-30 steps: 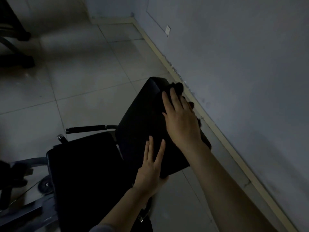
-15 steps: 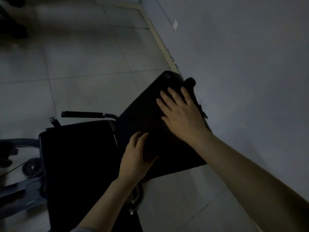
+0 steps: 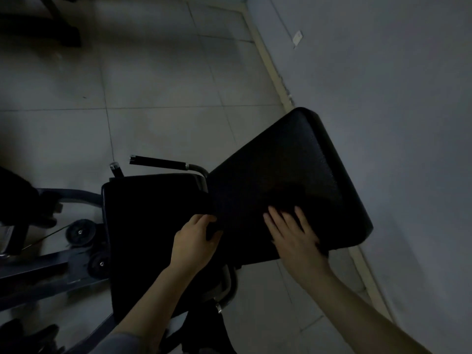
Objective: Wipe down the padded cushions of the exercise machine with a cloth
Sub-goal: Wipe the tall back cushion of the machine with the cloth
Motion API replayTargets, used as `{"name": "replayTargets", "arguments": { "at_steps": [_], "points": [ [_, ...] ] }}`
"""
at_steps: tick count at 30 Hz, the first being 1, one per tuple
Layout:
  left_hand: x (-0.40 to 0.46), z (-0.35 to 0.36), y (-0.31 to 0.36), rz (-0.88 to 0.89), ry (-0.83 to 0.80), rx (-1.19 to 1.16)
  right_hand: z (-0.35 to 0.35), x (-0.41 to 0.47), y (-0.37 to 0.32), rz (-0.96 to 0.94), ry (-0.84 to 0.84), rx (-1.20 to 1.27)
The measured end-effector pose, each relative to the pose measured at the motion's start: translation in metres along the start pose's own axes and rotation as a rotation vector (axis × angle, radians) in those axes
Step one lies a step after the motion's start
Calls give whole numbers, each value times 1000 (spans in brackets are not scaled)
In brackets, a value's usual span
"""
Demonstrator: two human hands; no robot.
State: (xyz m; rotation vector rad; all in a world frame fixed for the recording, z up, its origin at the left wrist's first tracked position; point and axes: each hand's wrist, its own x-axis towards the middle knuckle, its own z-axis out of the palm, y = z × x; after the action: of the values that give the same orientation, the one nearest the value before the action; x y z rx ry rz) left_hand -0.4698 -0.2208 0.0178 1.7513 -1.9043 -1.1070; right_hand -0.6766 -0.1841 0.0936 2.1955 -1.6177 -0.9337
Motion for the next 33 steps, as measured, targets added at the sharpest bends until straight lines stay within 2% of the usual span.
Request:
{"name": "replayTargets", "arguments": {
  "at_steps": [4, 12, 14, 17, 20, 25, 29, 31, 33],
  "points": [
    [9, 8, -19, -55, -49, -4, -1, -7, 18, 74, 122, 16],
    [32, 3, -97, -170, 100, 177, -24, 136, 10, 276, 162, -126],
    [36, 5, -130, -161, 39, 256, -17, 165, -6, 284, 143, -167],
    [40, 20, -186, -58, -155, 455, 0, 193, -35, 283, 117, -232],
    [37, 35, -225, -40, -242, 564, 22, 205, -69, 184, 79, -209],
    [35, 45, -234, 12, -118, 595, 51, 209, -108, -63, 24, -219],
    [34, 45, -235, -3, -157, 615, 52, 194, -111, -304, -125, -212],
    [35, 44, -232, -22, -169, 626, 40, 184, -93, -182, -12, -116],
    [36, 43, -228, -38, -173, 618, 19, 173, -63, 103, 214, 32]
  ]
}}
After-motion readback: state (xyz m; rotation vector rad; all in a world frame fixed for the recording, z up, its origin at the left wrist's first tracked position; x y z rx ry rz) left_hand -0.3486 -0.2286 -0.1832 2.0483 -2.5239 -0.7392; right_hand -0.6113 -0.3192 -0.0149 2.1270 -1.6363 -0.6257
